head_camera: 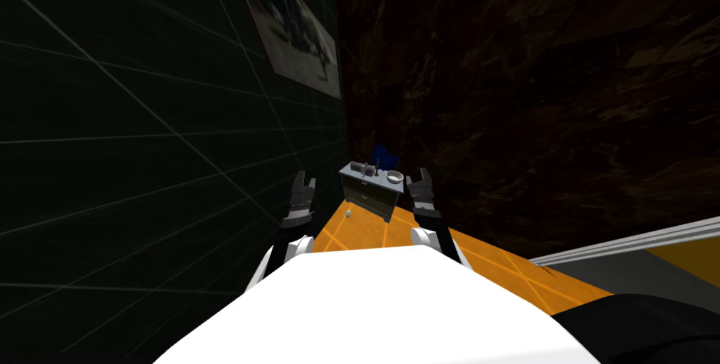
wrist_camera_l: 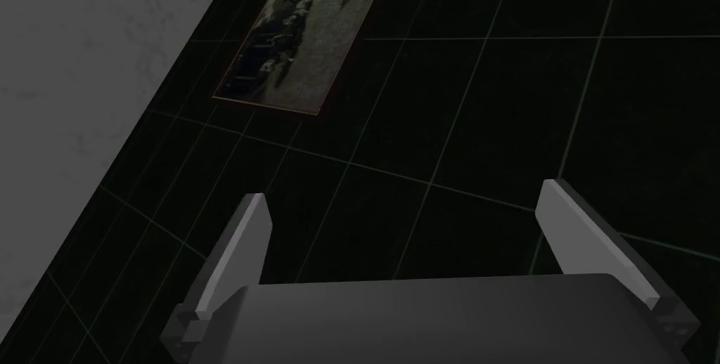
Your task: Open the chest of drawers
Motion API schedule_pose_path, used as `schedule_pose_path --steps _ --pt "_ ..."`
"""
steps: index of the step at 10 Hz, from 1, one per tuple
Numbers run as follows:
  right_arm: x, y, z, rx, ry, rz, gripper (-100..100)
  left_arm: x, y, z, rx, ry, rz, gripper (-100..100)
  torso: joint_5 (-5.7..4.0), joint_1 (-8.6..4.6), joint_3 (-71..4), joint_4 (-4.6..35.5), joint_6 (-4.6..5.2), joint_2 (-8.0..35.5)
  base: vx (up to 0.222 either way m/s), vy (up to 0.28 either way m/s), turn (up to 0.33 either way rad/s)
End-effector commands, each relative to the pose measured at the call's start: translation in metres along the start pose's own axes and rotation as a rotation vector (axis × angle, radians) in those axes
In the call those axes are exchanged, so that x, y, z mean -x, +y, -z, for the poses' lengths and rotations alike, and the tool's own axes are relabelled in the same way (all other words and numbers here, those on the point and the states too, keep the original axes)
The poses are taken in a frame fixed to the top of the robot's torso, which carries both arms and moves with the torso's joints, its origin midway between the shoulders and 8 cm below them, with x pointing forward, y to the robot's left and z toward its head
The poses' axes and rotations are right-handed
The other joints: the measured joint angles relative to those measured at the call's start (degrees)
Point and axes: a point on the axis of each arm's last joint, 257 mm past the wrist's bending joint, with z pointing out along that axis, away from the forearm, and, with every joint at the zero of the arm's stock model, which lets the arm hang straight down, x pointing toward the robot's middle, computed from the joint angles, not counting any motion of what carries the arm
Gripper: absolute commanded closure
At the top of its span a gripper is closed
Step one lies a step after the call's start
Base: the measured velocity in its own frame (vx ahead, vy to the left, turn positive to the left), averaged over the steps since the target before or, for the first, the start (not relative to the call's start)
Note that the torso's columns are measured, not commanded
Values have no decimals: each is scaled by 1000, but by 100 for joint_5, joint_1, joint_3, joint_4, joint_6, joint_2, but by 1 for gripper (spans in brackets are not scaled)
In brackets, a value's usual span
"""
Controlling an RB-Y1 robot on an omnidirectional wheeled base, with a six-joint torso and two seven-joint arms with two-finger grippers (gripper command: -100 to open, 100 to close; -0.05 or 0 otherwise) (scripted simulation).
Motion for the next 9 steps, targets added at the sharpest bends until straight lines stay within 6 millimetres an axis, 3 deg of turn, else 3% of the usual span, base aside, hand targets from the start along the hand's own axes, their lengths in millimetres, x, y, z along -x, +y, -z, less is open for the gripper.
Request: schedule_pose_path --steps 1,9 --pt "0 0 0 0 0 0 0 0 0 0 0 0 0 0 0 0 -467 235 0 232 0 0 0" --pt "0 0 0 0 0 0 0 0 0 0 0 0 0 0 0 0 -7073 3537 0 3539 0 0 0"
